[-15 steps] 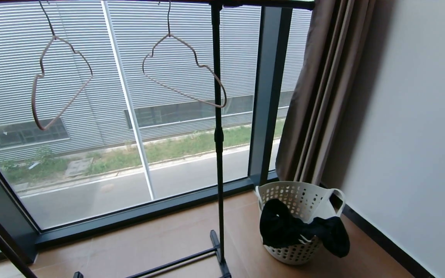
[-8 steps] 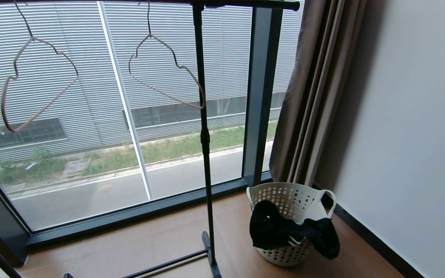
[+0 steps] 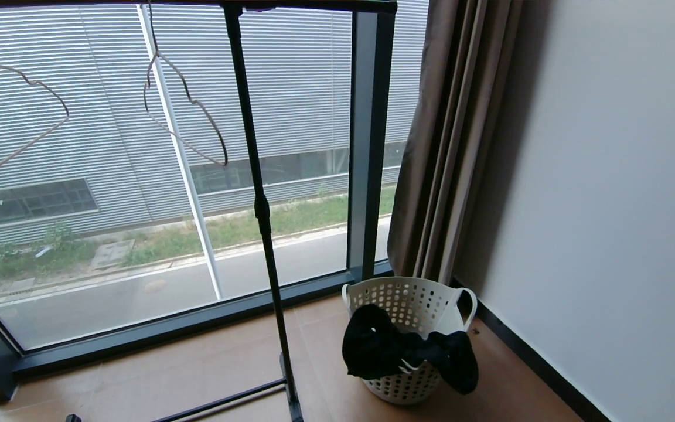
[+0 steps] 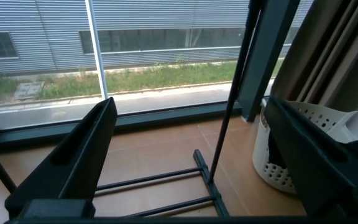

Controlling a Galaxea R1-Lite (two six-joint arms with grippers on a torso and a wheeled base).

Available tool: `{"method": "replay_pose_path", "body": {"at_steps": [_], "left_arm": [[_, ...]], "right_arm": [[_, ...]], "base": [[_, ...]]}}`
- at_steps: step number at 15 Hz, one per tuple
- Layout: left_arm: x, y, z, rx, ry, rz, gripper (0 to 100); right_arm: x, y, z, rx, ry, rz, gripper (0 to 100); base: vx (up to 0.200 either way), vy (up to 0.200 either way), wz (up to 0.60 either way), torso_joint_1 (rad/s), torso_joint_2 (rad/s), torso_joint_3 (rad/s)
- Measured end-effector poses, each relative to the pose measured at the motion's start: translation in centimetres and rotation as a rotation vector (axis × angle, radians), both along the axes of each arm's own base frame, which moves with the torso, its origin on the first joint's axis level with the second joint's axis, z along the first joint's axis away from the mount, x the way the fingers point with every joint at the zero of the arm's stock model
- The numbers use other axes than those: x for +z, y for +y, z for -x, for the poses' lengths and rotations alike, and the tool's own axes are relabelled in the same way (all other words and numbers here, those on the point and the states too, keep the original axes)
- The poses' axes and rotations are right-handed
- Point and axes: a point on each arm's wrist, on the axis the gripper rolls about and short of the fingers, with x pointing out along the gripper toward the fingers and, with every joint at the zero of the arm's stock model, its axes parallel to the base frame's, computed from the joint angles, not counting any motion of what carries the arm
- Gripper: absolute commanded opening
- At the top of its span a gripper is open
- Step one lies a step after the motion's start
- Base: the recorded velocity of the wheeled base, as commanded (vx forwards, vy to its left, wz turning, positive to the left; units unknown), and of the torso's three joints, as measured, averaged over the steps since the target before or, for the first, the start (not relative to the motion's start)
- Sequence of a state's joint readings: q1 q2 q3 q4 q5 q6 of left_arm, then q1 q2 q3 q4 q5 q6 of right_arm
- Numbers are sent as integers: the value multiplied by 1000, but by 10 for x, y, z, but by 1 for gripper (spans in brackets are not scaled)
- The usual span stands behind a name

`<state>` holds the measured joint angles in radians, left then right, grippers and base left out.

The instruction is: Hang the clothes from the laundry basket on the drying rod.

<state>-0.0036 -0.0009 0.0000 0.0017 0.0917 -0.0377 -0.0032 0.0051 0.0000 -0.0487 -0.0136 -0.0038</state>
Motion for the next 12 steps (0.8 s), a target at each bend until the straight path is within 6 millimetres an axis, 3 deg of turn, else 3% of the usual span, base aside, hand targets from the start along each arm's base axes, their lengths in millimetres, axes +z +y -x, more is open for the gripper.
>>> {"method": "replay_pose_path", "body": {"at_steps": [7,12], "left_arm": [[0,0,0,0,0,0,100],[0,0,0,3,-1,0,100]], "right_arm": [[0,0,0,0,1,0,100],[0,0,0,0,0,2,100]], "base": [[200,0,0,4,5,6],[0,0,0,0,0,0]]}}
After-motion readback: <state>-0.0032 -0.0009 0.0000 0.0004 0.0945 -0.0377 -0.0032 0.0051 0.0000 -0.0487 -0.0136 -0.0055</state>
